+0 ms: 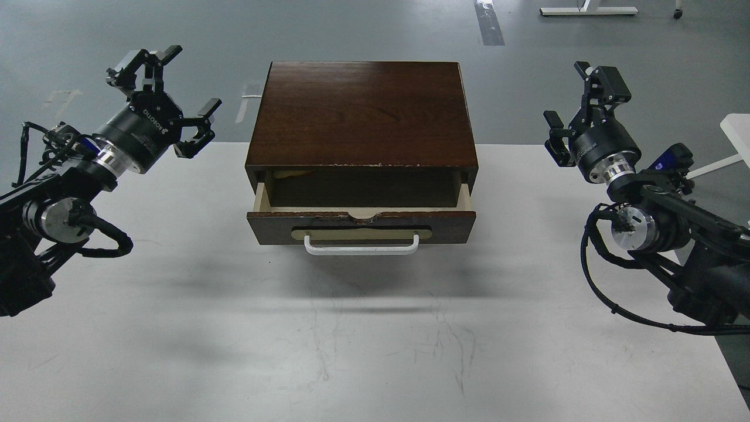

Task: Put corn in drawer with both arms

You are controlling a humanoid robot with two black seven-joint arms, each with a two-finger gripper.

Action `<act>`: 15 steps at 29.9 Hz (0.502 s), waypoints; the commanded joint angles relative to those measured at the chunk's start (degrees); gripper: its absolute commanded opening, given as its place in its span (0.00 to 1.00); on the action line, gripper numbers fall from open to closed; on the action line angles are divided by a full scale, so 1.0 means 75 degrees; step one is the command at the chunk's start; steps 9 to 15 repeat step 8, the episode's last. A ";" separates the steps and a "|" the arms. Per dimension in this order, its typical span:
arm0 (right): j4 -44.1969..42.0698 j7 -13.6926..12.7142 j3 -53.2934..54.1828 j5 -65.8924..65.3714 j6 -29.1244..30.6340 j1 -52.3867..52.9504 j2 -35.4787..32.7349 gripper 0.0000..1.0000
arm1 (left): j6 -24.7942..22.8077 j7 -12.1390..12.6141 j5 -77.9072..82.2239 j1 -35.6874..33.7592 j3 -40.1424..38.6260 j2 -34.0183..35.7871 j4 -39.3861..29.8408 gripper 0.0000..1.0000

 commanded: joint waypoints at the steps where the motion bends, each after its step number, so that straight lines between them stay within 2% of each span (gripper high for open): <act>1: 0.0038 0.0000 -0.0090 -0.0021 0.0002 -0.0063 0.0114 1.00 | 0.0000 0.0000 0.0000 0.0013 -0.0001 -0.0076 0.0032 0.98; 15: 0.0097 0.0000 -0.0137 -0.0021 0.0014 -0.0180 0.0278 1.00 | 0.0000 -0.0012 0.0000 0.0025 -0.0013 -0.0100 0.0068 0.98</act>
